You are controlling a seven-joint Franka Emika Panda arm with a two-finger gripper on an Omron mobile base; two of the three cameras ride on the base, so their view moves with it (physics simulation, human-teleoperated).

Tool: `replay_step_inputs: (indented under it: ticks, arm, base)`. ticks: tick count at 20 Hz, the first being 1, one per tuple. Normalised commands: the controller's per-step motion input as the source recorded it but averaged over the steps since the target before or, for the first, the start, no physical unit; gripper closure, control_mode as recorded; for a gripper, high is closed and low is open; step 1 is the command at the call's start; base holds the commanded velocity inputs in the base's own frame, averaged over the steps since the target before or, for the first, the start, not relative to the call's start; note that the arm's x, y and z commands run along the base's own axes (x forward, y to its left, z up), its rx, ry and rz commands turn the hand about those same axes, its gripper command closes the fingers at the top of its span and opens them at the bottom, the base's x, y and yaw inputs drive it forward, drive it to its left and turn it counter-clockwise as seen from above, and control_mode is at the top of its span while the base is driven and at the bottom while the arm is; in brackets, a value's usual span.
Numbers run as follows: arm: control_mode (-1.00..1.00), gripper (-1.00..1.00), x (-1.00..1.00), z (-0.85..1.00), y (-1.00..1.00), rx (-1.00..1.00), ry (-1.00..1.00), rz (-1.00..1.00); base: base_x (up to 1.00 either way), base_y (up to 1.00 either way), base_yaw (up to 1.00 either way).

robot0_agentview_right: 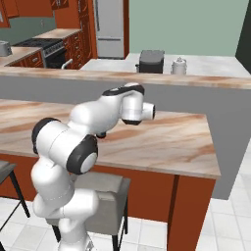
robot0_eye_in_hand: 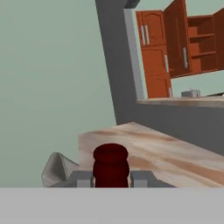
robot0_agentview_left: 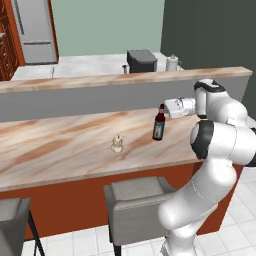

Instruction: Get the candle and the beer from the cabinet and move them to the dining counter.

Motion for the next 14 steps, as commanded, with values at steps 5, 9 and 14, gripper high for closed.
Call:
replay_step_inputs:
  ticks: [5, 9, 14]
  arm:
    - [-1.0, 1.0, 0.02, -0.2, 0.14, -0.1, 0.0, 0.0]
    - [-1.0, 1.0, 0.03, -0.05, 0.26, -0.11, 0.0, 0.0]
    - [-1.0, 1.0, 0.03, -0.15, 0.25, -0.09, 0.0, 0.0]
  base:
    - [0.0, 0.0, 0.0]
    - [0.0, 0.0, 0.0]
    - [0.0, 0.0, 0.0]
